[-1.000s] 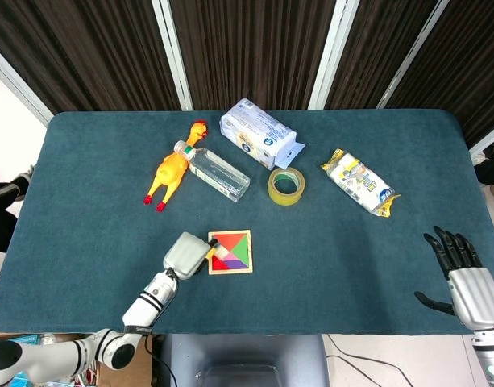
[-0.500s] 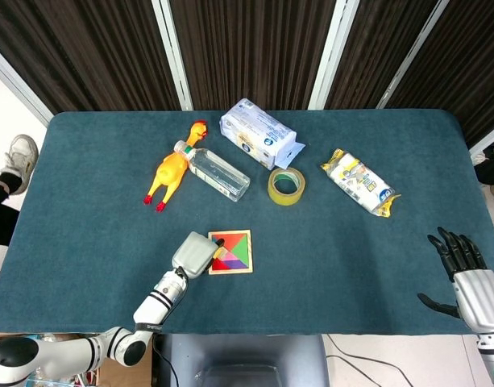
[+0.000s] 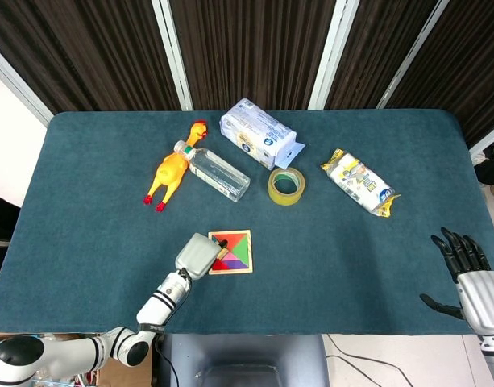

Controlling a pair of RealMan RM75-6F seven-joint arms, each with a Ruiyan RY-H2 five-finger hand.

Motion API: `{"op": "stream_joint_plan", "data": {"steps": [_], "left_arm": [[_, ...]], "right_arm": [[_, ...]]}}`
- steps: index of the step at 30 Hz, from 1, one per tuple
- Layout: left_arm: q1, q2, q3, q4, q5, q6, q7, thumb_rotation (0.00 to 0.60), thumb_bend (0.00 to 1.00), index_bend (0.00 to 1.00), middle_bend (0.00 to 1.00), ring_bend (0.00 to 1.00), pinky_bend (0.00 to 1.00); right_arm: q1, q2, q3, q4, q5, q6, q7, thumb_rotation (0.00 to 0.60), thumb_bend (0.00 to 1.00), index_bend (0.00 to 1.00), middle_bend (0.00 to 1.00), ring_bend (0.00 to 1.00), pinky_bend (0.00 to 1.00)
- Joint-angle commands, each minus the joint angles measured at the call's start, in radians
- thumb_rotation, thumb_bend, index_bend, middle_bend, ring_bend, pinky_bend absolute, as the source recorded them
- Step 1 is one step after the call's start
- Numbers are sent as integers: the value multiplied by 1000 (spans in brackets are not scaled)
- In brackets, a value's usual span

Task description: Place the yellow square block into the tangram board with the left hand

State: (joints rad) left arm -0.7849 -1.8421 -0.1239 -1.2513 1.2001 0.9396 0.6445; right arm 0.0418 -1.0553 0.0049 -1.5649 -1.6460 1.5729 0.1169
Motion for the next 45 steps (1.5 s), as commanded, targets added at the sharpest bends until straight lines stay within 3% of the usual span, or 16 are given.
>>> {"op": "stream_joint_plan", "data": {"steps": [1, 13, 24, 45], "left_arm": [[-1, -1, 1, 1, -2, -2, -5, 600, 381, 463, 1000, 1000, 1000], [-6, -2, 4, -8, -2, 3, -3, 600, 384, 406, 1000, 1000, 1000], [-13, -5, 0, -6, -14, 0, 1, 600, 387, 271, 1000, 1000, 1000], [-11, 35, 10, -81, -22, 33, 50, 600, 386, 251, 1000, 1000, 1000]], "right_arm": [[0, 1, 0, 0, 0, -1, 0, 600, 170, 0, 0, 0, 0], [0, 1, 0, -1, 0, -2, -2, 600, 170, 0, 0, 0, 0], [-2, 2, 0, 2, 0, 0, 4, 600, 170, 0, 0, 0, 0], [-4, -1, 0, 4, -3, 2, -3, 600, 170, 0, 0, 0, 0]]}}
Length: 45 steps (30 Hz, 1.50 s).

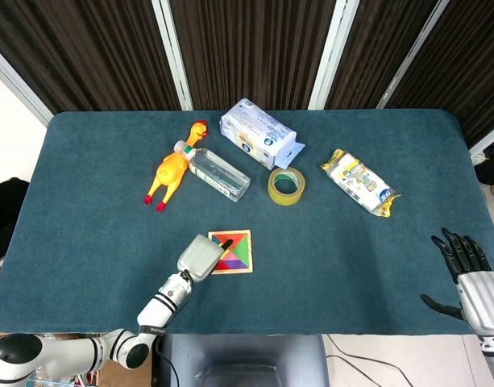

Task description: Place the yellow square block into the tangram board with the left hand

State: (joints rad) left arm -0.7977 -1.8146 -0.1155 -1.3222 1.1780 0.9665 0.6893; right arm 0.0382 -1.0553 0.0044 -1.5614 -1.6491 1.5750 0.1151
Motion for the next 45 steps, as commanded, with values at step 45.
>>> {"op": "stream_joint_plan", "data": {"steps": [45], "left_arm": [[30, 58, 43, -58, -42, 28, 69, 600, 389, 317, 1000, 1000, 1000]], "right_arm": [[3, -7, 0, -5, -1, -6, -17, 600, 170, 0, 0, 0, 0]]}}
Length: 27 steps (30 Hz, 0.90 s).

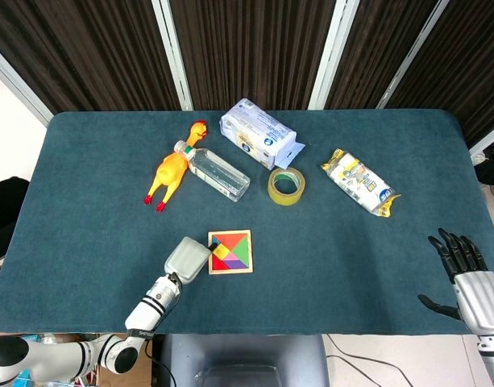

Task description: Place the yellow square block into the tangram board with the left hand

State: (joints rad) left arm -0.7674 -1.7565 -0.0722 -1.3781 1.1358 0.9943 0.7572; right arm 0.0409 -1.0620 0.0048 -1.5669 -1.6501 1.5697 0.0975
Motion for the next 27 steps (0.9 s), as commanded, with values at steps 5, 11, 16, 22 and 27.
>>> {"op": "stream_joint_plan", "data": {"steps": [5, 11, 16, 22, 27], "left_arm": [[-2, -1, 1, -8, 1, 4, 10, 600, 389, 312, 1000, 1000, 1000], [15, 46, 7, -71, 76, 73, -10, 600, 388, 238, 1000, 1000, 1000], [97, 192, 64, -200, 188, 207, -63, 600, 388, 197, 988, 992, 1000], [288, 395, 196, -258, 339, 438, -289, 600, 385, 129, 291, 243, 370], [491, 426, 275, -61, 451, 700, -642, 600, 376, 17, 1, 0, 121]], "right_arm": [[1, 0, -1, -1, -2, -2, -2, 600, 170, 0, 0, 0, 0], [0, 0, 0, 3, 0, -2, -6, 600, 170, 0, 0, 0, 0], [-2, 0, 0, 3, 3, 1, -10, 600, 170, 0, 0, 0, 0], [-4, -8, 0, -4, 5, -1, -38, 600, 170, 0, 0, 0, 0], [4, -27, 2, -14, 12, -23, -92, 600, 170, 0, 0, 0, 0]]}}
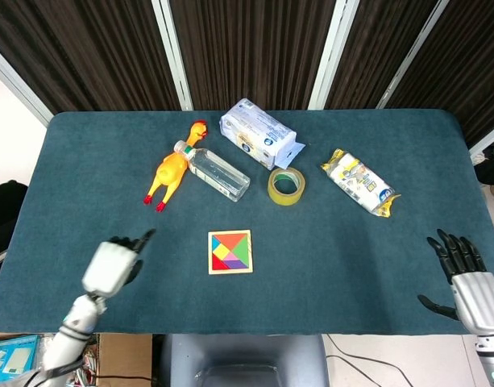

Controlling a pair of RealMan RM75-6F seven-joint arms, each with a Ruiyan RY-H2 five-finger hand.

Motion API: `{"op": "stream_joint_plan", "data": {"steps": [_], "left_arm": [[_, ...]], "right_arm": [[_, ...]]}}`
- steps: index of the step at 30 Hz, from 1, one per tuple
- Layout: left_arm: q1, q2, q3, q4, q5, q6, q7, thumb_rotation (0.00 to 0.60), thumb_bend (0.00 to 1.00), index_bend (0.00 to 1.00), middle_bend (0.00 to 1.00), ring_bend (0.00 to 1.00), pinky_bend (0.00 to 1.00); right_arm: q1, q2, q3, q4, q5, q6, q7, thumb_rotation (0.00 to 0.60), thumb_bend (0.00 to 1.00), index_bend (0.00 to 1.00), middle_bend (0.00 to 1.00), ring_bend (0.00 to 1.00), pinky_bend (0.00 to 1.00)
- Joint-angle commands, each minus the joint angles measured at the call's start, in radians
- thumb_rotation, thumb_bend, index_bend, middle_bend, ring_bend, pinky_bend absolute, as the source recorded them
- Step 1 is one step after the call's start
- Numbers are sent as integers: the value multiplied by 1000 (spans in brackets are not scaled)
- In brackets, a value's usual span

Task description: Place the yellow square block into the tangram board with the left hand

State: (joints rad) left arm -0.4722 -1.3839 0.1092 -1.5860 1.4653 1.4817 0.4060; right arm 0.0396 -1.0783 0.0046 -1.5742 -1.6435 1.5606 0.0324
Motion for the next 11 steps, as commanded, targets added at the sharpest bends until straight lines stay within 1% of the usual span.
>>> {"op": "stream_joint_plan", "data": {"steps": [1, 2, 4, 5, 7, 9, 11], "left_arm": [[236, 38, 95, 214, 135, 265, -350, 600, 376, 8, 0, 0, 113], [263, 24, 91, 258, 130, 292, -378, 600, 378, 4, 0, 0, 99], [284, 23, 92, 302, 140, 302, -362, 600, 377, 0, 0, 0, 70], [297, 21, 87, 308, 153, 325, -375, 600, 376, 0, 0, 0, 56], [302, 26, 68, 309, 161, 339, -383, 600, 374, 0, 0, 0, 52], [307, 36, 62, 299, 163, 325, -378, 600, 372, 0, 0, 0, 52], [312, 52, 67, 275, 154, 285, -389, 600, 372, 0, 0, 0, 55]], "right_arm": [[8, -16, 3, -11, 10, -20, -42, 600, 171, 0, 0, 0, 0], [10, -20, 5, -15, 15, -26, -53, 600, 170, 0, 0, 0, 0], [13, -26, 9, -21, 23, -31, -71, 600, 170, 0, 0, 0, 0], [14, -29, 10, -25, 26, -34, -81, 600, 170, 0, 0, 0, 0], [14, -33, 11, -30, 27, -34, -91, 600, 170, 0, 0, 0, 0], [13, -37, 10, -31, 25, -33, -102, 600, 170, 0, 0, 0, 0], [12, -39, 10, -30, 28, -34, -108, 600, 170, 0, 0, 0, 0]]}}
